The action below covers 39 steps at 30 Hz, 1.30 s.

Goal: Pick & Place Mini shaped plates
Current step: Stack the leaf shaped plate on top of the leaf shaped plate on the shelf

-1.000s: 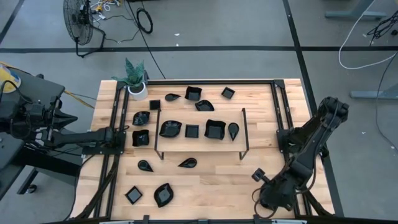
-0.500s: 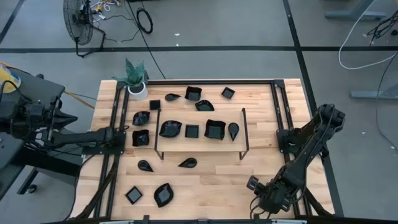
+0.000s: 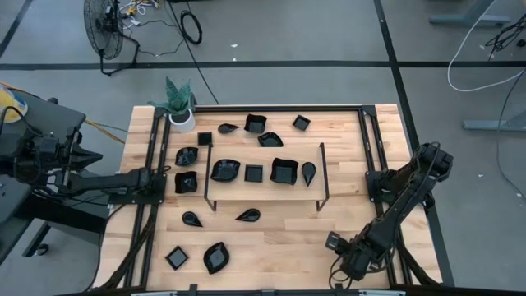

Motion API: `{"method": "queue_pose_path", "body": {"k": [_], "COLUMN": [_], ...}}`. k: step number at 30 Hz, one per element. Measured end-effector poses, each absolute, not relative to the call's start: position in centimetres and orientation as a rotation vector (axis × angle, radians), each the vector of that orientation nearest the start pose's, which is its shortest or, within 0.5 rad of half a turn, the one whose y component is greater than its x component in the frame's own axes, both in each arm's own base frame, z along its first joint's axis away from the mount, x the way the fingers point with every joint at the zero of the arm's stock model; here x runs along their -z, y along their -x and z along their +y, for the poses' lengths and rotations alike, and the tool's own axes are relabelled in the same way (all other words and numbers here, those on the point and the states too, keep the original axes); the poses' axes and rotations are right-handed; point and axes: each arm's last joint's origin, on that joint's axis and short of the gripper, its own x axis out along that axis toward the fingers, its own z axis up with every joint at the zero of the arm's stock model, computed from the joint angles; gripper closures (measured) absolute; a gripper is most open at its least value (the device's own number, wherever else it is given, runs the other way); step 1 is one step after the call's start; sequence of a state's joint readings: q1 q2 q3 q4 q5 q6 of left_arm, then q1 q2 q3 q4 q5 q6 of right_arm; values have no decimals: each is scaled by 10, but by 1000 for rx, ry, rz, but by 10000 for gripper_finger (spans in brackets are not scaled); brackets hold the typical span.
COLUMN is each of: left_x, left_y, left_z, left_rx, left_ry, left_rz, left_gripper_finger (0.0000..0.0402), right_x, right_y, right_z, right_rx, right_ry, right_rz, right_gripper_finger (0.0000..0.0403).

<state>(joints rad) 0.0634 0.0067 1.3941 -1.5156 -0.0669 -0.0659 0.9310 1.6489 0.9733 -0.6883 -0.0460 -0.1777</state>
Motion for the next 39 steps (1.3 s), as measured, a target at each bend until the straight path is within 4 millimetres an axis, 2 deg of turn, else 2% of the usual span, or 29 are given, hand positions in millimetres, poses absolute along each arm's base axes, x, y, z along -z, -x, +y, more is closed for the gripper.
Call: {"method": "queue_pose_path", "body": {"k": [10, 18, 23, 32, 39], "left_x": [-345, -345, -345, -345, -345], "left_y": [162, 162, 162, 162, 162], "left_z": [-8, -8, -8, -8, -8], "left_rx": [-135, -134, -134, -134, -135], "left_ry": [66, 66, 66, 65, 65], "left_rz": [124, 124, 124, 124, 124], "left_gripper_finger": [383, 383, 383, 383, 383], "right_x": [-151, -149, -142, -141, -141], "right_y": [-165, -171, -173, -172, -172], "right_z": [224, 224, 224, 223, 223], "right_rx": [-939, -919, -940, -912, -914], "right_ry": [775, 745, 724, 696, 694], "right_rz": [1243, 1237, 1285, 1308, 1309], "right_gripper_finger": [211, 218, 250, 324, 359]}}
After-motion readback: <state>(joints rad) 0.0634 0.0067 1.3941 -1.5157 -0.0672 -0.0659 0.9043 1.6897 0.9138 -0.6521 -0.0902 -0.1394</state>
